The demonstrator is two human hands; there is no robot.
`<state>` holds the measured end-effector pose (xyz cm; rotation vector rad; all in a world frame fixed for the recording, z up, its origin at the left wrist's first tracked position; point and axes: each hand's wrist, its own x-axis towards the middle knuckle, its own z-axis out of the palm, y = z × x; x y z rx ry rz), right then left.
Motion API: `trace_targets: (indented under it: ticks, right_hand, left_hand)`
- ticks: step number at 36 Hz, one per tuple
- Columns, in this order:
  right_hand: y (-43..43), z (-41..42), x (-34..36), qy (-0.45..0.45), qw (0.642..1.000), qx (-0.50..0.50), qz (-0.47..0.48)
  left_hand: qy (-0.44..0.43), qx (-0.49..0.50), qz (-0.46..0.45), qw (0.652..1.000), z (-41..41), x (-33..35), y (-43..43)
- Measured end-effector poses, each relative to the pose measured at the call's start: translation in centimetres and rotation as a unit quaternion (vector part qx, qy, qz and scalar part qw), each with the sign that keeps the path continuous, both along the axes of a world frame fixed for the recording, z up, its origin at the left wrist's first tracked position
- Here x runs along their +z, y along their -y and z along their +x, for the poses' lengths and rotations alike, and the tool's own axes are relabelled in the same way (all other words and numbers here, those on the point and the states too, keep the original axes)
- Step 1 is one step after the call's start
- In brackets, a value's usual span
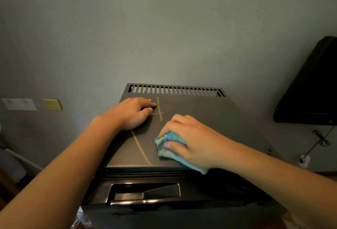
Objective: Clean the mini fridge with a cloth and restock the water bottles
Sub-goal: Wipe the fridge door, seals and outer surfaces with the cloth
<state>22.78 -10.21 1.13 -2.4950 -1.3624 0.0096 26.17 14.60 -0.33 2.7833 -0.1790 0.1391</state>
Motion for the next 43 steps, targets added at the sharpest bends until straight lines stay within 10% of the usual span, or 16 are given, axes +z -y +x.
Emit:
trace_targets:
  ticks: [12,22,34,43]
  right_hand:
    - [-6.0,10.7,0.3,0.05,0.98,-0.188,-0.05]
    - [-3.7,6.4,-0.7,0.012,0.998,-0.061,-0.005]
    - [-10.3,15.3,0.2,0.043,0.979,-0.195,-0.051]
    - [-5.7,6.3,-0.7,0.019,1.0,-0.019,0.001]
  left_hand:
    - [0.042,0.008,-0.002,0.999,0.1,-0.4,-0.3]
    - [0.093,0.074,-0.041,0.992,0.0,-1.5,-2.5]
    - [0.087,0.082,-0.059,0.991,-0.5,-1.4,-1.9]
    - [0.091,0.085,-0.076,0.989,-0.1,-1.6,-2.0]
